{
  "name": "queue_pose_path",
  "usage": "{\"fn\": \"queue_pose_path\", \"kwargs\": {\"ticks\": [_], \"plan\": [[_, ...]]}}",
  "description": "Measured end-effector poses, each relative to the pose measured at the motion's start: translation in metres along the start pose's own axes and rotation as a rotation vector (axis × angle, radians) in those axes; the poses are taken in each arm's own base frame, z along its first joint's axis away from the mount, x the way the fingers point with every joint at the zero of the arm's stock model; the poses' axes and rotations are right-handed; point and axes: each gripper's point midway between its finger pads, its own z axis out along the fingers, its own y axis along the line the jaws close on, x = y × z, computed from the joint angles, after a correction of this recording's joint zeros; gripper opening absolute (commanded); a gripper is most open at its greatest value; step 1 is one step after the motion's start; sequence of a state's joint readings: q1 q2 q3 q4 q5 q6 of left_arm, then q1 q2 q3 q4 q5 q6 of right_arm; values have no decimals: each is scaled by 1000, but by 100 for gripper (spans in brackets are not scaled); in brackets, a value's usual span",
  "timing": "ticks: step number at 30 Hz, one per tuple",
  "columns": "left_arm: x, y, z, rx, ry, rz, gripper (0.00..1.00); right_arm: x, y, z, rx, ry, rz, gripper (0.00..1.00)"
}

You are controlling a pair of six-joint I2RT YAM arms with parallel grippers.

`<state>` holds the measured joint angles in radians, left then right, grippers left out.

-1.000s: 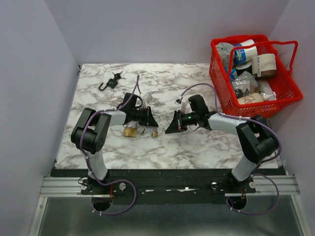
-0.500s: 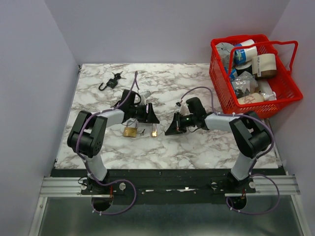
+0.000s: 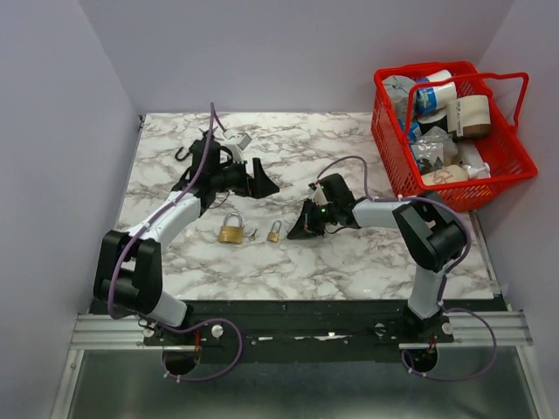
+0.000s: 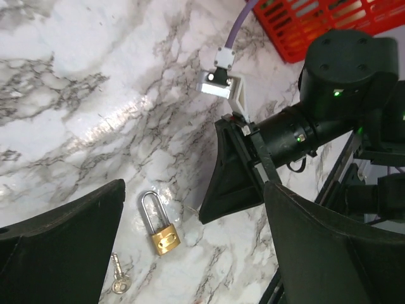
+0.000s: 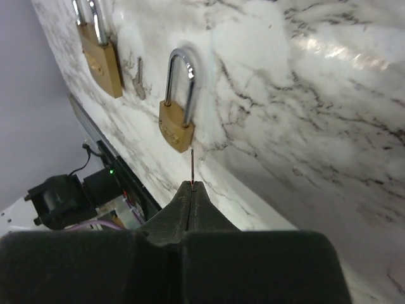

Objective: Lock with the key
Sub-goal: Place the key at the center of the board, then pick up the lock from the center of the board.

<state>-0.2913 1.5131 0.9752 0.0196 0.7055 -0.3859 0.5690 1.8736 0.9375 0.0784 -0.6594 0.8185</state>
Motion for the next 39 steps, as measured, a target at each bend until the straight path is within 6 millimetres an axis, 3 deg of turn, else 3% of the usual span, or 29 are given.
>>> {"fn": "queue_pose_path", "kwargs": {"ticks": [6, 8, 18, 20, 21, 22, 25, 28, 31, 34, 39], "plan": [[-25, 9, -27, -50, -83, 7, 99, -2, -4, 14, 60, 4, 33, 5], [-29, 14, -33, -68, -98, -2, 99, -2, -5, 17, 80, 6, 39, 18], [-36, 50, -63, -184, -118, -50, 99, -1, -8, 17, 136, 13, 73, 45], [-44, 60, -72, -227, -113, -39, 99, -1, -6, 15, 138, 14, 69, 58], [-53, 68, -78, -258, -116, -24, 99, -1, -4, 14, 139, 14, 71, 63], [-64, 77, -85, -292, -124, -8, 99, -1, -3, 12, 137, 15, 61, 74], [-96, 109, -110, -400, -149, 42, 99, -1, 4, 3, 138, 8, 30, 85], [-125, 152, -137, -522, -152, 87, 98, -2, 10, -7, 149, 5, -6, 90], [-137, 196, -156, -613, -114, 109, 98, -5, 15, -14, 150, 4, -53, 94], [-136, 236, -159, -658, -45, 128, 99, -8, 20, -20, 140, 5, -109, 95], [-137, 286, -143, -670, 65, 169, 99, -15, 35, -29, 107, 7, -214, 100]]}}
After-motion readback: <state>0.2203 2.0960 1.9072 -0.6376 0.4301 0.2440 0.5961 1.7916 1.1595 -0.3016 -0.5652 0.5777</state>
